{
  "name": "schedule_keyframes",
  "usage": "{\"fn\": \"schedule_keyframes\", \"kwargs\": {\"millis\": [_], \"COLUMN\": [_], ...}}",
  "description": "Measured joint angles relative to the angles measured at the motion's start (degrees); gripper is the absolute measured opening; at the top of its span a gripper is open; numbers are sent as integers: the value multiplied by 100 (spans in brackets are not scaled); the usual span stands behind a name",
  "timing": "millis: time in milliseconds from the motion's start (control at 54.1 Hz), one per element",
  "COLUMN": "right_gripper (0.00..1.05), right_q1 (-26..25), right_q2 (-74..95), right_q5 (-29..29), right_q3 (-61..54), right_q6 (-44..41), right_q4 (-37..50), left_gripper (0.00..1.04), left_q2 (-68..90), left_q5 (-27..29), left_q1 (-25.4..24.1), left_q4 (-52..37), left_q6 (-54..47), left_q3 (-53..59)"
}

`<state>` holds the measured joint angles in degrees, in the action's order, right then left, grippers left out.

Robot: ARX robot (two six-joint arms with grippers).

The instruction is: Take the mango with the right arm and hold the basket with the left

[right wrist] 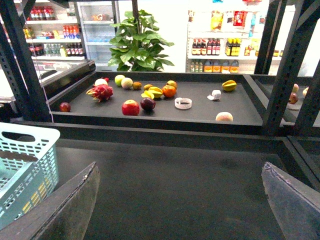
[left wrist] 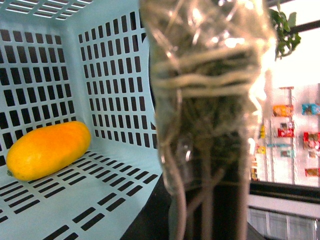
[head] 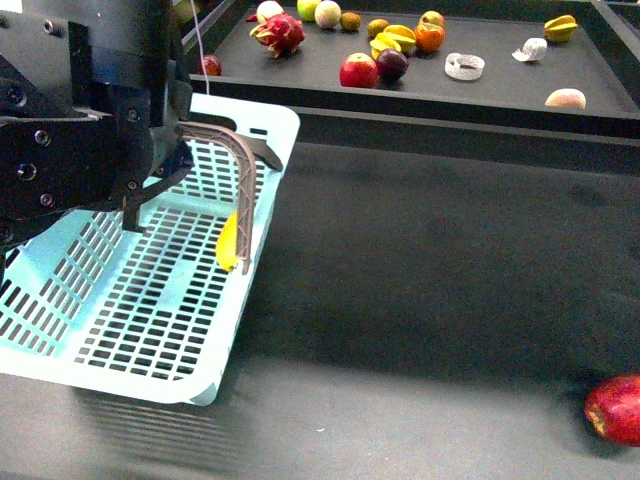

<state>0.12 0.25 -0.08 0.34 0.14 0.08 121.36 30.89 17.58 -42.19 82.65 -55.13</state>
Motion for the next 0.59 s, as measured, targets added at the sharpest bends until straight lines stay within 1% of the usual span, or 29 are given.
{"fn": "schedule_keyframes", "kwargs": {"millis": [148, 222, 240, 259, 333, 388, 425, 499, 573, 591], "right_gripper": [96, 96, 96, 96, 96, 96, 96, 96, 96, 96], "right_q1": [0, 0, 0, 0, 0, 0, 0, 0, 0, 0], "right_q2": [0, 0, 0, 0, 0, 0, 0, 0, 0, 0], "right_q5": [2, 2, 2, 2, 2, 2, 0, 2, 2, 2], "right_q3": [0, 0, 0, 0, 0, 0, 0, 0, 0, 0], "right_q6": [0, 0, 0, 0, 0, 0, 0, -2, 0, 0], "right_q4": [0, 0, 0, 0, 0, 0, 0, 0, 0, 0], "left_gripper": [5, 5, 9, 14, 29, 36, 43, 54, 68, 70], "left_q2": [319, 415, 426, 452, 533, 566, 590, 605, 614, 614], "left_q5": [-72, -127, -142, -155, -205, -221, -221, -232, -234, -234], "left_q1": [-201, -212, -212, -212, -210, -205, -205, -208, -223, -227], "left_q4": [107, 428, 483, 581, 796, 876, 890, 935, 955, 955], "left_q6": [160, 195, 245, 251, 260, 282, 291, 293, 286, 286], "left_q3": [-315, -544, -588, -658, -782, -817, -826, -831, -804, -793]}}
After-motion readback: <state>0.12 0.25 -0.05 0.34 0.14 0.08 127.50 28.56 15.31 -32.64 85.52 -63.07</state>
